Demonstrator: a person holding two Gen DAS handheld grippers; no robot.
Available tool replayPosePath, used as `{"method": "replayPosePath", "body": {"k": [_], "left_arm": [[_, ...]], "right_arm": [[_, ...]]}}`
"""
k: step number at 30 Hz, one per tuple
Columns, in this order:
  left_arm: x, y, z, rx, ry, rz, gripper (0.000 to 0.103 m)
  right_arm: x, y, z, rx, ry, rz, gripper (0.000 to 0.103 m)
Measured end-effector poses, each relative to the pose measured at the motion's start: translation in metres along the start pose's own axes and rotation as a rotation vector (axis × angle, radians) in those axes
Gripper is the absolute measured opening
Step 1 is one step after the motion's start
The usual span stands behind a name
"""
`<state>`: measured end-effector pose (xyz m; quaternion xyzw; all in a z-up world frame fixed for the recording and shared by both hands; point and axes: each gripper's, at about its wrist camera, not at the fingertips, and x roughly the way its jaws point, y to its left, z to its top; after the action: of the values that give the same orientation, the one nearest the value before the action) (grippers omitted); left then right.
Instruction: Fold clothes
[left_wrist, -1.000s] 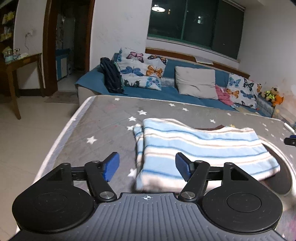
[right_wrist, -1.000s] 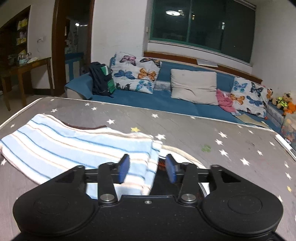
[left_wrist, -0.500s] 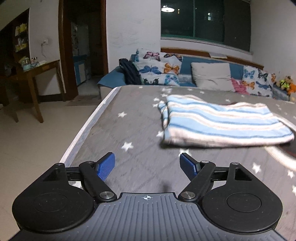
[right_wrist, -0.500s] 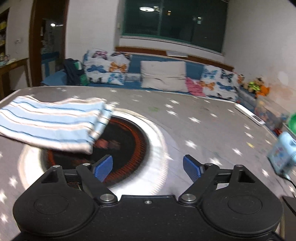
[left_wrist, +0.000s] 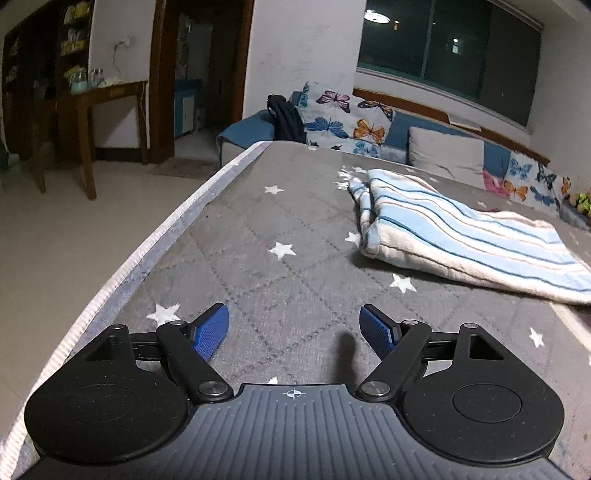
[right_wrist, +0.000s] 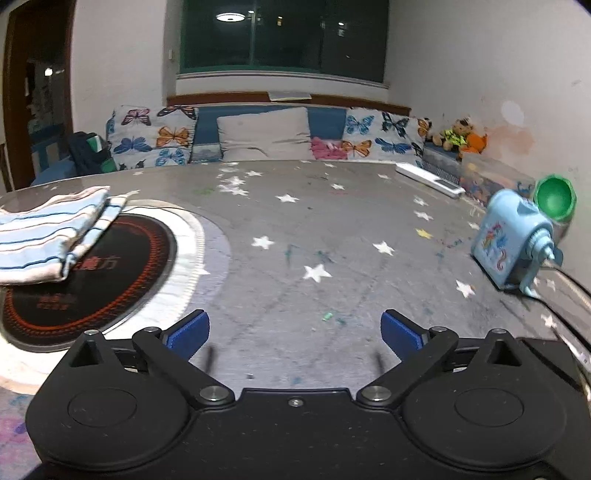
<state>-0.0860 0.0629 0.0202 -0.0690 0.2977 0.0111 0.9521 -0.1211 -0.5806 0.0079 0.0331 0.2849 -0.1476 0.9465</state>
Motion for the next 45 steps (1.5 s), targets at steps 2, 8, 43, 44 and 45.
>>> {"method": "replayPosePath", "body": {"k": [2,8,43,44,45], "left_arm": [[0.001,-0.002,0.0,0.007,0.006,0.002,0.085],[0.008,-0.017,-0.001,0.088,0.034,0.038,0.091],[0.014,-0.021,-0.002,0.107,0.057,0.068,0.101],[0.014,-0.021,-0.002,0.108,0.057,0.068,0.101],[0.015,-0.02,-0.002,0.108,0.057,0.067,0.101]], "right_arm": [[0.005,-0.005,0.001,0.025,0.018,0.008,0.101],[0.013,-0.009,0.001,0.034,0.066,0.007,0.102],[0.024,-0.015,0.007,0.01,0.071,0.053,0.103],[0.024,-0.014,0.007,0.01,0.071,0.052,0.103],[0.024,-0.015,0.007,0.01,0.071,0.053,0.103]]}}
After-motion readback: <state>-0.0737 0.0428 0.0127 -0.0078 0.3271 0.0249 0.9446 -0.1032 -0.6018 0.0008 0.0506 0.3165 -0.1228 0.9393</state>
